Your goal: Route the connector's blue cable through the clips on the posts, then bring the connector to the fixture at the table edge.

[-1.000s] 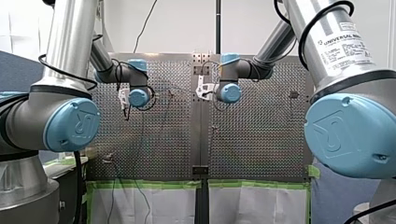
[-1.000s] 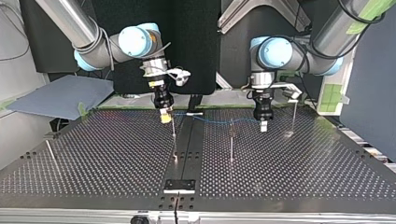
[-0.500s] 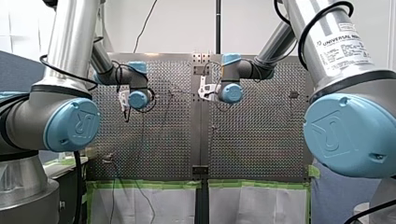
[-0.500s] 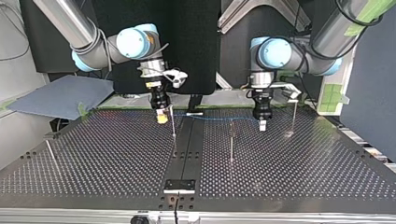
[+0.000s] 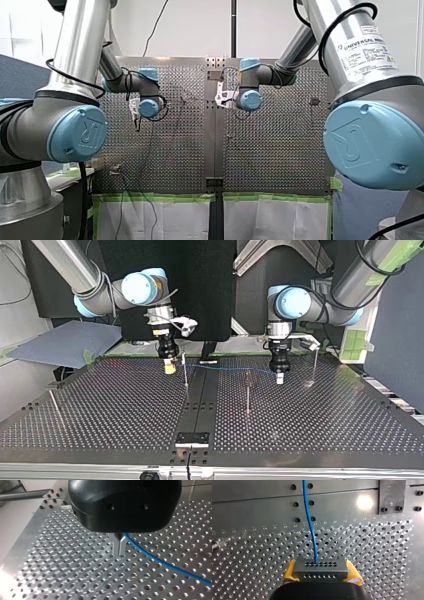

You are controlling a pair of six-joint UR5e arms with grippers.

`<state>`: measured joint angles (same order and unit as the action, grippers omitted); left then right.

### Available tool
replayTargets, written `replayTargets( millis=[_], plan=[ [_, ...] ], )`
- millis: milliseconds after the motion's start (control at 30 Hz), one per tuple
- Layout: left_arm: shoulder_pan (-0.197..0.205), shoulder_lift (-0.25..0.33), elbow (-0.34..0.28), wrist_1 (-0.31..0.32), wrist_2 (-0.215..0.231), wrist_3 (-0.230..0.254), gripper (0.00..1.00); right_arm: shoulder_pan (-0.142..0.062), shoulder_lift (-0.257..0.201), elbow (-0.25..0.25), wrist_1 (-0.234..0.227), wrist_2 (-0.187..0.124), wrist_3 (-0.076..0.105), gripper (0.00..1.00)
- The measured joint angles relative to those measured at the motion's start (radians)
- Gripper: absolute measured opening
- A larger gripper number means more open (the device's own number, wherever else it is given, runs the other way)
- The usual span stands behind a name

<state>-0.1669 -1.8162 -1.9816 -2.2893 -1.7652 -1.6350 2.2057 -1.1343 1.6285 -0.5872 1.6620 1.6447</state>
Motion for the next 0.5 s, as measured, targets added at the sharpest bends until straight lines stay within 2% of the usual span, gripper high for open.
replayTargets(
  millis=[500],
  plan=[
    [0.003,-0.016,0.061,-0.019,0.011,-0.011,0.00,-0.019,0.005,0.000,-0.004,-0.007,0.000,0.00]
  ],
)
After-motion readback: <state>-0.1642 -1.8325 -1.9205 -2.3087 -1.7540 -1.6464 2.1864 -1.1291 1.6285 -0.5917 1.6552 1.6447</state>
